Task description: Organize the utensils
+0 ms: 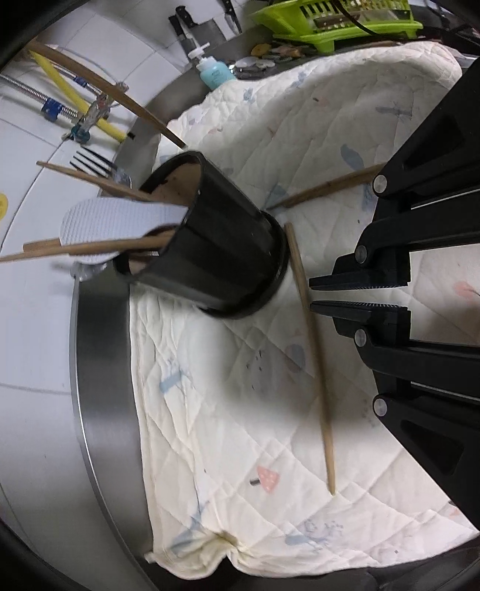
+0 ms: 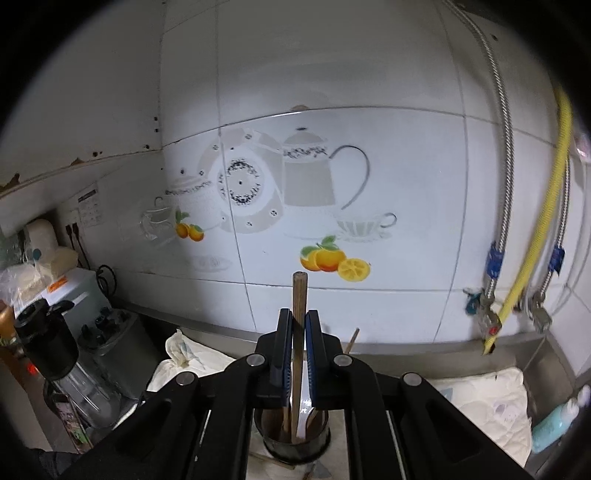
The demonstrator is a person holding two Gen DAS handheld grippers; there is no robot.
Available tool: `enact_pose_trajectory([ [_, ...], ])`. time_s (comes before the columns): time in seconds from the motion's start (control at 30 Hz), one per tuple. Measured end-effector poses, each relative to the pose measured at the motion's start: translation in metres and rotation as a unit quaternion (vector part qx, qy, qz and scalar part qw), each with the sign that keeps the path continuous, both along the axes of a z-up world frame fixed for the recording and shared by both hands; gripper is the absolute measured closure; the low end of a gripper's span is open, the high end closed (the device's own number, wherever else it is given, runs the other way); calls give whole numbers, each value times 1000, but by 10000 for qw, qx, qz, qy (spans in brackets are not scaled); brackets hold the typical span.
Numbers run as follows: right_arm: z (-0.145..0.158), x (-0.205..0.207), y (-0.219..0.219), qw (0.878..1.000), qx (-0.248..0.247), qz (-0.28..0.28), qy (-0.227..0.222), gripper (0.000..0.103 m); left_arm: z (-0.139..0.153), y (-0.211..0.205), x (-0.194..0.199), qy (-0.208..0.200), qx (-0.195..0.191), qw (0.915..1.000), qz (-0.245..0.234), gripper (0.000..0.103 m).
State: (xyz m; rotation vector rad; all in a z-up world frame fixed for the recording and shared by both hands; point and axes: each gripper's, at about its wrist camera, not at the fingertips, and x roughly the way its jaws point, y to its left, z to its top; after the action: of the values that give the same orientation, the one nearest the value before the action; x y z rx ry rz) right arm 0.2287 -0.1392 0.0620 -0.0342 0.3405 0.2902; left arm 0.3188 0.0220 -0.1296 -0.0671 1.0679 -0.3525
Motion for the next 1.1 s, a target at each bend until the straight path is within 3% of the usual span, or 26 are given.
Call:
enact_pose_trajectory([
  [0.3,-12,14,0,9998,80,172,89,94,-10,28,-4,209,36,9983,550,96],
  [0.63,-9,8,-5,9995,209,254,15,94,-25,59,-5,550,-444,9905,1183,96],
  [0.83,-11,4,-6,9993,228,301,20,94,-35,75,3,799,-828,9802,1614,93],
  [0.97,-13,3,-10,9993,241,284,70,94,-38,79,9,825,-1003,9733,1892,63],
  [1.1,-12,7,-15,9990,338,284,84,94,-42,80,15,907,-1171,9661,2113,62],
])
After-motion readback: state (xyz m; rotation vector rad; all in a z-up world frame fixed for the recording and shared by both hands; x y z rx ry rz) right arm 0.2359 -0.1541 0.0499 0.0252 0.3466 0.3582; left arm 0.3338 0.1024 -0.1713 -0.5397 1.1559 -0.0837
